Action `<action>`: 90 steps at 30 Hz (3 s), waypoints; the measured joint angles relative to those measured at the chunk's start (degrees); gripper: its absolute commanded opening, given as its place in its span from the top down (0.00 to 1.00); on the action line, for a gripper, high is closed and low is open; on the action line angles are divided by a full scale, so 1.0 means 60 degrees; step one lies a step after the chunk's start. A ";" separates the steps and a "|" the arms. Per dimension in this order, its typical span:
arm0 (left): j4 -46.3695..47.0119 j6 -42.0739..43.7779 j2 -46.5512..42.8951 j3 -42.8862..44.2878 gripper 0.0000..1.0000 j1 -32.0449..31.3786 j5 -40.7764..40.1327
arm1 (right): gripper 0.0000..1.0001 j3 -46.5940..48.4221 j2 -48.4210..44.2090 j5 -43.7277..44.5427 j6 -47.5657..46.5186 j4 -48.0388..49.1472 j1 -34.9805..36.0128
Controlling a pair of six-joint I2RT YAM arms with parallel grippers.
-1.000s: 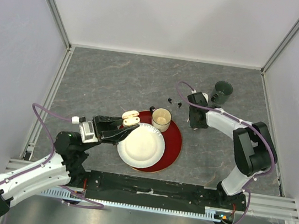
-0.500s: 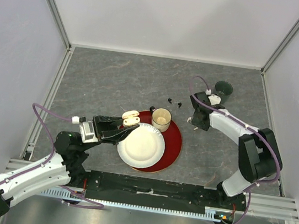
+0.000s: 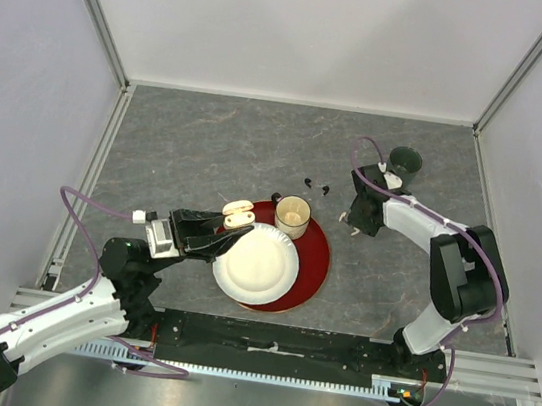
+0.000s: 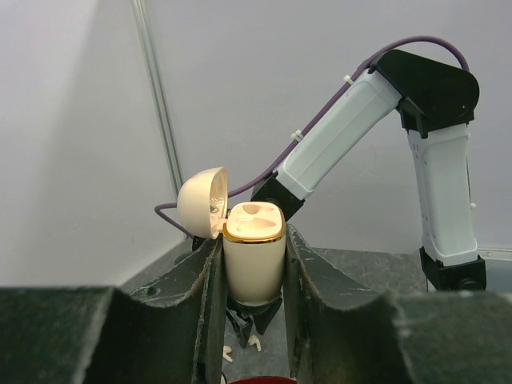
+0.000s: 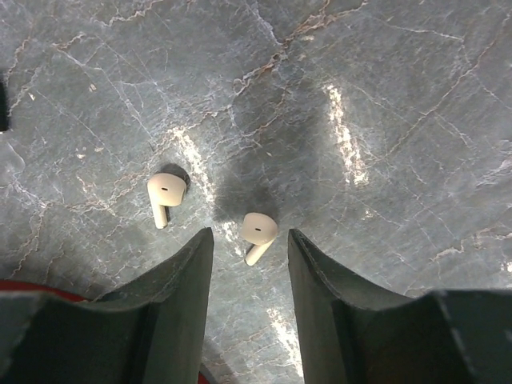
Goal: Insert the wireless bluetooth earbuds into the charging case
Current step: Pick up the earbud from the center of the board.
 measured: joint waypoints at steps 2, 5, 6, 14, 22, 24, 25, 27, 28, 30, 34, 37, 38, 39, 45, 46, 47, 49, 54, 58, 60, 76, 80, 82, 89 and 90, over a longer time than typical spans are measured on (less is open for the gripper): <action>-0.0004 0.0000 -0.0004 0.0000 0.98 0.0000 0.0000 | 0.50 -0.0025 0.0047 -0.0029 0.0007 0.0084 -0.0004; -0.0004 0.0000 -0.0007 0.0000 0.98 0.0000 0.0000 | 0.50 -0.0113 0.0051 -0.0058 0.0033 0.0124 -0.0011; -0.0004 0.0000 -0.0007 0.0000 0.98 0.0000 0.0000 | 0.50 -0.0127 0.0058 -0.0055 0.0033 0.0124 -0.0025; -0.0004 0.0000 -0.0007 0.0000 0.98 0.0000 0.0004 | 0.51 -0.0131 0.0237 -0.0047 0.0026 0.0255 -0.0073; -0.0004 0.0000 -0.0007 0.0000 0.98 0.0000 0.0000 | 0.57 -0.0131 0.0248 -0.0055 0.0029 0.0280 -0.0142; -0.0004 0.0000 -0.0004 0.0000 0.98 0.0000 0.0000 | 0.58 -0.0135 0.0251 -0.0058 0.0033 0.0302 -0.0171; -0.0004 0.0000 -0.0004 0.0000 0.98 0.0000 0.0000 | 0.59 -0.0142 0.0251 -0.0062 0.0033 0.0328 -0.0189; -0.0007 0.0000 -0.0004 0.0000 0.98 0.0000 0.0000 | 0.60 -0.0157 0.0251 -0.0076 0.0029 0.0353 -0.0222; -0.0007 0.0000 -0.0004 0.0000 0.98 0.0000 0.0000 | 0.61 -0.0160 0.0251 -0.0091 0.0029 0.0361 -0.0233; -0.0007 0.0000 0.0000 0.0000 0.98 0.0000 0.0000 | 0.62 -0.0164 0.0251 -0.0091 0.0022 0.0393 -0.0244; -0.0007 0.0000 0.0025 0.0000 0.98 0.0000 0.0004 | 0.61 -0.0193 0.0251 -0.0157 -0.0015 0.0433 -0.0251; -0.0011 0.0000 0.0076 0.0000 0.98 0.0000 0.0004 | 0.60 -0.0284 0.0186 -0.0200 -0.0029 0.0539 -0.0251; -0.0004 0.0000 0.0091 0.0000 0.98 0.0000 0.0000 | 0.61 -0.0324 0.0160 -0.0208 -0.0044 0.0586 -0.0251; -0.0004 0.0000 0.0106 0.0000 0.98 0.0000 0.0000 | 0.61 -0.0361 0.0135 -0.0219 -0.0055 0.0634 -0.0251; -0.0004 0.0000 0.0197 0.0000 0.98 0.0000 0.0004 | 0.65 -0.0433 0.0091 -0.0244 -0.0193 0.0729 -0.0251; -0.0004 -0.0004 0.0211 0.0000 0.98 0.0000 0.0004 | 0.65 -0.0433 0.0091 -0.0248 -0.0204 0.0729 -0.0251; -0.0004 -0.0004 0.0233 0.0000 0.98 0.0000 0.0004 | 0.65 -0.0444 0.0091 -0.0244 -0.0204 0.0729 -0.0251; -0.0004 -0.0004 0.0251 0.0000 0.98 0.0000 0.0007 | 0.64 -0.0463 0.0080 -0.0266 -0.0204 0.0747 -0.0259; 0.0000 -0.0004 0.0291 0.0000 0.98 0.0000 0.0007 | 0.60 -0.0532 0.0022 -0.0368 -0.0186 0.0856 -0.0280; -0.0004 -0.0004 0.0346 0.0000 0.98 0.0000 0.0011 | 0.60 -0.0554 0.0004 -0.0437 -0.0189 0.0896 -0.0299; -0.0004 -0.0004 0.0357 0.0000 0.98 0.0000 0.0011 | 0.60 -0.0554 0.0000 -0.0452 -0.0189 0.0896 -0.0310; 0.0007 -0.0004 0.0488 0.0000 0.98 0.0000 0.0026 | 0.62 -0.0718 -0.0095 -0.0455 -0.0189 0.1060 -0.0321; 0.0007 -0.0004 0.0488 0.0000 0.98 0.0000 0.0026 | 0.61 -0.0750 -0.0117 -0.0481 -0.0193 0.1118 -0.0321; 0.0007 -0.0004 0.0488 0.0000 0.98 0.0000 0.0026 | 0.61 -0.0765 -0.0131 -0.0492 -0.0193 0.1137 -0.0321; 0.0007 -0.0004 0.0492 0.0000 0.98 0.0000 0.0033 | 0.62 -0.0805 -0.0160 -0.0506 -0.0200 0.1184 -0.0321; 0.0007 -0.0004 0.0492 0.0000 0.98 0.0000 0.0033 | 0.62 -0.0812 -0.0171 -0.0510 -0.0200 0.1188 -0.0321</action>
